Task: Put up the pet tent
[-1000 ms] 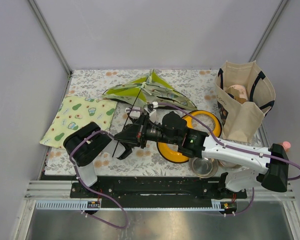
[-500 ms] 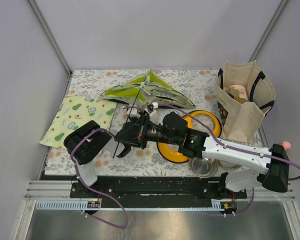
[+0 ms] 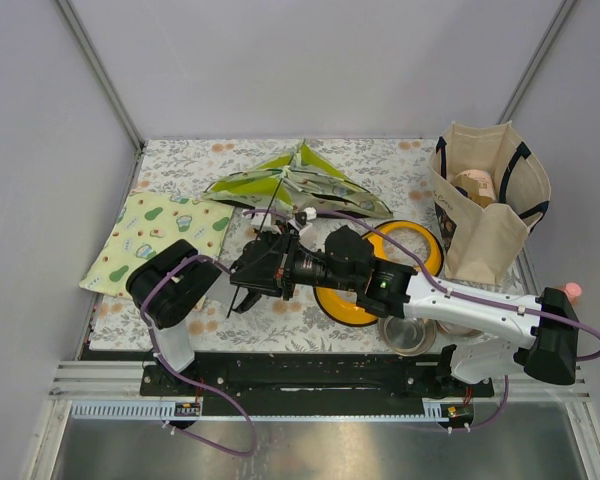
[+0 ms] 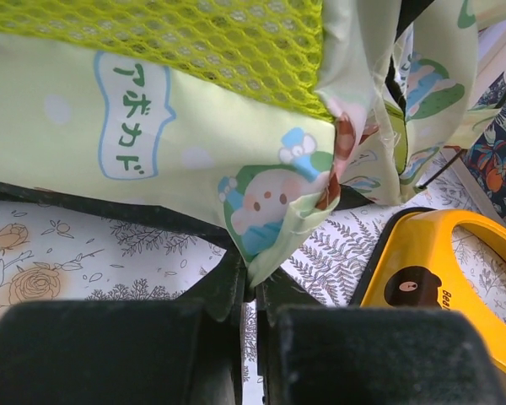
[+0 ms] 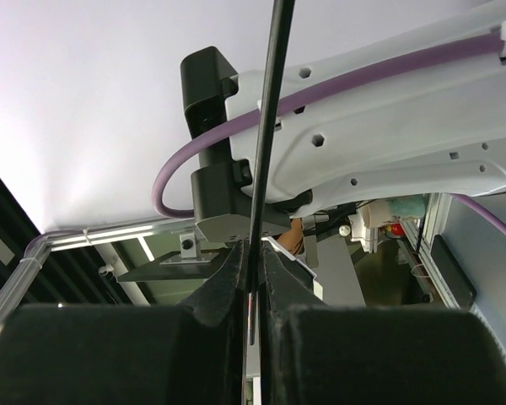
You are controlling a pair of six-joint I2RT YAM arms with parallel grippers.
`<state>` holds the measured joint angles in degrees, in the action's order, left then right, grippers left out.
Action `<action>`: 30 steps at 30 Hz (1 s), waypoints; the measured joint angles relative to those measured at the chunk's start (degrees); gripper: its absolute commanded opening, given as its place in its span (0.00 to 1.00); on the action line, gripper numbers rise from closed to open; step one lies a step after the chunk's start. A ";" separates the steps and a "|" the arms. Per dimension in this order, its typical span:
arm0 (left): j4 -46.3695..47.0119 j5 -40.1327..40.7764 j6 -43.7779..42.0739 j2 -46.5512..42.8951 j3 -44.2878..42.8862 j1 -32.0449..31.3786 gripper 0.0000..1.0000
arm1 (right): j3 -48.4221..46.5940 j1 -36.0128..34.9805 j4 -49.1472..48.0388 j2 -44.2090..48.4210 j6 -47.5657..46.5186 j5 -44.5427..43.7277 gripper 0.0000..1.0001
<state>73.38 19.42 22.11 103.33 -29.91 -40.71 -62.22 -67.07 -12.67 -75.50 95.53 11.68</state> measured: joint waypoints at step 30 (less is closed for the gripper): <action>-0.50 -11.10 -1.18 -21.03 16.11 1.07 0.00 | 6.58 4.00 0.90 7.15 -3.76 4.11 0.00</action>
<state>72.88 8.32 20.93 82.30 -13.80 -39.64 -55.64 -63.07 -11.77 -68.36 91.77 15.79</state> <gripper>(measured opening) 0.039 0.084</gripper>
